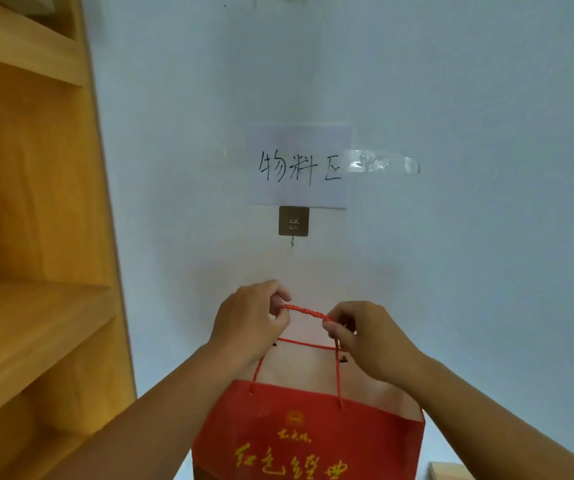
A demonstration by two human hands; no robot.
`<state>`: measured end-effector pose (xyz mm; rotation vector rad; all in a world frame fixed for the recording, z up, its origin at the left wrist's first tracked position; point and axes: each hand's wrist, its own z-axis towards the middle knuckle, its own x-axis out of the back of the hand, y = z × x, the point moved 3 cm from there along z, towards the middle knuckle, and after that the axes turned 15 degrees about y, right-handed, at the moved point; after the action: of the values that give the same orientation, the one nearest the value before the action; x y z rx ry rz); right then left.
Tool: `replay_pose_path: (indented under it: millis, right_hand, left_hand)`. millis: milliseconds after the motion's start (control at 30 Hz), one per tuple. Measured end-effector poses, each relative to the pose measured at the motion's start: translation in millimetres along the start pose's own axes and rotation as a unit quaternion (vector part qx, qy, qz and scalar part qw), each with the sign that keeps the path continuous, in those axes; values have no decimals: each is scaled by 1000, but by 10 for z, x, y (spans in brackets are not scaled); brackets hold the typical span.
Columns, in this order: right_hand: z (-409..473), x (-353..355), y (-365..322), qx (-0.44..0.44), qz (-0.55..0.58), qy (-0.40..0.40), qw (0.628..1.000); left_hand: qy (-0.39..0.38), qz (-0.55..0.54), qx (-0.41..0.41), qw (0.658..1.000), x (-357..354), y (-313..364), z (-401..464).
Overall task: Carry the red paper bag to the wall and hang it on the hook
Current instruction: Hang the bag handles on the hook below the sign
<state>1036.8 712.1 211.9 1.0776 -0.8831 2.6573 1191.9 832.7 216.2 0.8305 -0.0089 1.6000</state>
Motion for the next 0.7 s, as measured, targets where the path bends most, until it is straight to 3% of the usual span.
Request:
replay_pose_path:
  millis: [367, 700]
  right_hand:
    - [1343, -284, -18, -43, 28, 115, 992]
    - [1849, -753, 274, -24, -16, 124, 992]
  left_hand:
    - [37, -87, -20, 995, -389, -492, 1318]
    - [59, -17, -65, 996, -828, -824, 1535]
